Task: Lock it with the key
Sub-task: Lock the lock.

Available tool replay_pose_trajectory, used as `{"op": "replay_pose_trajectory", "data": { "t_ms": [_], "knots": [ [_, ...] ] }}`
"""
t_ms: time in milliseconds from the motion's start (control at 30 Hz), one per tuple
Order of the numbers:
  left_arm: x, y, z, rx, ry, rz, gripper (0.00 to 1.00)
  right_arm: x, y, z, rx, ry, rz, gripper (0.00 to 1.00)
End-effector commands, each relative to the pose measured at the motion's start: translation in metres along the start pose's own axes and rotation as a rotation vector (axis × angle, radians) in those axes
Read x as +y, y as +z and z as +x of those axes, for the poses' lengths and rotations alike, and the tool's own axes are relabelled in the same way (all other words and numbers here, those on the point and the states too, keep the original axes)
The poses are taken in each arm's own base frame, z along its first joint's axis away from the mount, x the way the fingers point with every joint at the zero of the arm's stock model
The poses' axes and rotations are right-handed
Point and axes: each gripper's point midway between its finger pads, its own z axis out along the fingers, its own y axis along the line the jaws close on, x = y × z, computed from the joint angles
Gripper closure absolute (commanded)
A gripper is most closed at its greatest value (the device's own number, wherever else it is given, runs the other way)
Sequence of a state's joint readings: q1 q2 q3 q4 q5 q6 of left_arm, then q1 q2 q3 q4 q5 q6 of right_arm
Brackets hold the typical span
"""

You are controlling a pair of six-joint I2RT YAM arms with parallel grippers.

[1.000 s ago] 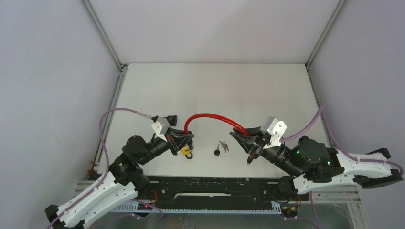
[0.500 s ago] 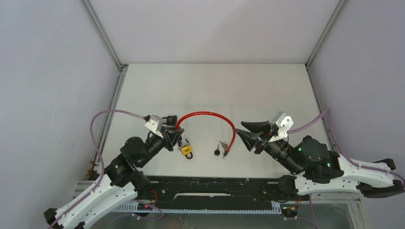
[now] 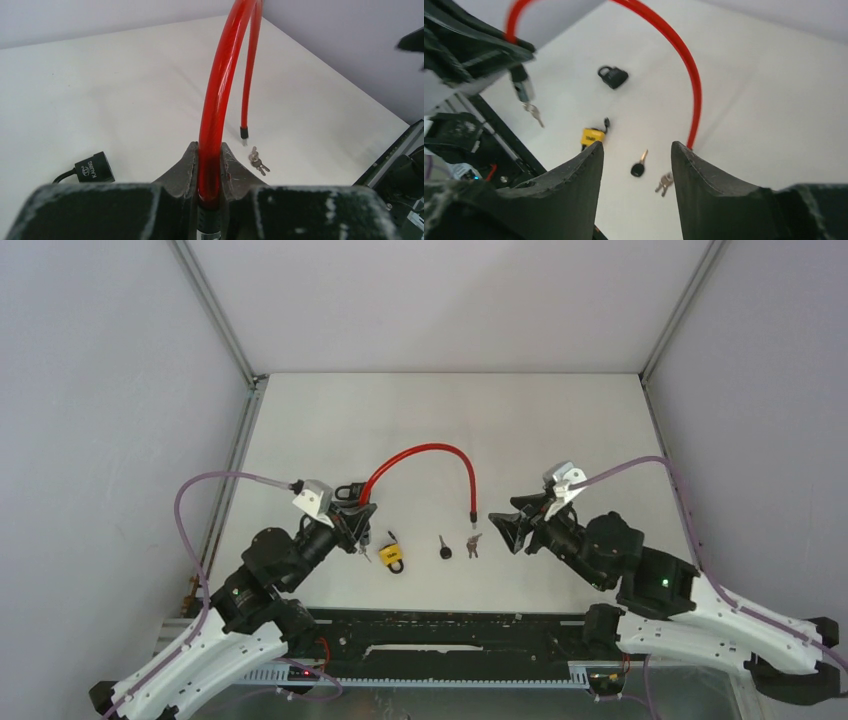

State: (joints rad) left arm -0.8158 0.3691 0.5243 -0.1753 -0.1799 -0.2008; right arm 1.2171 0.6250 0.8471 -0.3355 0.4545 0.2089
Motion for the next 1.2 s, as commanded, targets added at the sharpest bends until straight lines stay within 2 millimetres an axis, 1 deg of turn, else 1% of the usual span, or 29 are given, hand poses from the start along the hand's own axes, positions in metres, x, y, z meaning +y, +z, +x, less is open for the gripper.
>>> {"op": "replay_pose_trajectory", "data": {
  "t_ms": [0,33,100,167,300,400,533,667,767,867,1067,1167],
  "knots": [
    [-0.013,-0.01,-0.061,-0.179,0.009,0.057,1.0,-0.014,0.019,0.038,0.082,0.127,0.019,0.44],
    [-0.014,-0.01,-0.063,-0.184,0.013,0.064,1.0,-0.02,0.026,0.049,0.093,0.144,0.021,0.43],
    [-0.016,-0.011,-0.064,-0.191,0.021,0.078,1.0,-0.027,0.037,0.059,0.081,0.176,-0.001,0.42],
    [-0.018,-0.012,-0.064,-0.196,0.025,0.088,1.0,-0.033,0.047,0.069,0.074,0.171,-0.03,0.41],
    [-0.019,-0.012,-0.063,-0.195,0.027,0.094,1.0,-0.04,0.062,0.087,0.069,0.134,-0.073,0.4],
    [-0.02,-0.013,-0.063,-0.196,0.028,0.1,1.0,-0.045,0.07,0.103,0.103,0.156,-0.094,0.39],
    [-0.022,-0.013,-0.063,-0.202,0.032,0.116,1.0,-0.052,0.081,0.125,0.122,0.196,-0.095,0.42],
    [-0.025,-0.013,-0.063,-0.206,0.041,0.135,1.0,-0.068,0.09,0.141,0.119,0.232,-0.054,0.47],
    [-0.027,-0.012,-0.063,-0.207,0.045,0.143,1.0,-0.078,0.097,0.15,0.123,0.247,-0.029,0.5],
    [-0.028,-0.012,-0.061,-0.203,0.046,0.148,1.0,-0.082,0.102,0.155,0.128,0.254,-0.026,0.53],
    [-0.028,-0.012,-0.059,-0.201,0.045,0.154,1.0,-0.082,0.109,0.15,0.099,0.261,-0.053,0.57],
    [-0.028,-0.012,-0.059,-0.203,0.044,0.156,1.0,-0.083,0.112,0.153,0.103,0.261,-0.052,0.58]
  ]
}}
